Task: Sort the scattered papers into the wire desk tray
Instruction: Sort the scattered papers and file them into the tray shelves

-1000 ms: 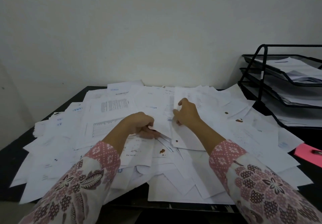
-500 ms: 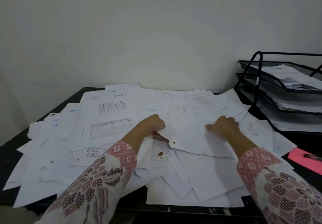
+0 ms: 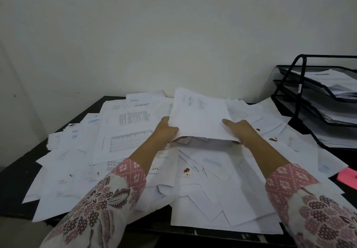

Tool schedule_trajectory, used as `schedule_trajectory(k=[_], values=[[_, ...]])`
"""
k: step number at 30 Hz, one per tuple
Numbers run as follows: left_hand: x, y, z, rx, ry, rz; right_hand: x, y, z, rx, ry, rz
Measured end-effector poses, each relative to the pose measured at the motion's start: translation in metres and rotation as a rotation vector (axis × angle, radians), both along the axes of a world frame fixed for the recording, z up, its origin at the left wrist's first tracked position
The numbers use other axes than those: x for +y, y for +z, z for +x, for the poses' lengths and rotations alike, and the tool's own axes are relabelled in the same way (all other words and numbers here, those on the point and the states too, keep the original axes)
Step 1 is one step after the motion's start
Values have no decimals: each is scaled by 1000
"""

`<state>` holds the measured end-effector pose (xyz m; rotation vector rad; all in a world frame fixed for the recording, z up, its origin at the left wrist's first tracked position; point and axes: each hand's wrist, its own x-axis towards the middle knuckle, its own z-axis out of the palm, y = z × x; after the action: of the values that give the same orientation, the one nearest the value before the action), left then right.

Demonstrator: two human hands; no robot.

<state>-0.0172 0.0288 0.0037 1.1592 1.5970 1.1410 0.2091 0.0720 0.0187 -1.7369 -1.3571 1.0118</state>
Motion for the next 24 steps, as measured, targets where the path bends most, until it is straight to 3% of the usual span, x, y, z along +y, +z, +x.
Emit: schedule_trajectory(k=[3,7,11,14,18,24], values=[[-3,-3,-12,1,78,35,-10,7,-14,299,119,-141],[-10,0,-35,139,110,26,-11,5,-39,185,170,-37],[-17,-6,-77,559,271,43,-6,-5,-61,121,125,66],[-26,-7,-108,863,437,-206,-2,-12,-75,101,120,72],[-38,-13,-140,888,475,-385,0,-17,-95,73,117,67],[-43,-14,-159,852,442,-333,0,-22,-116,-4,176,85]])
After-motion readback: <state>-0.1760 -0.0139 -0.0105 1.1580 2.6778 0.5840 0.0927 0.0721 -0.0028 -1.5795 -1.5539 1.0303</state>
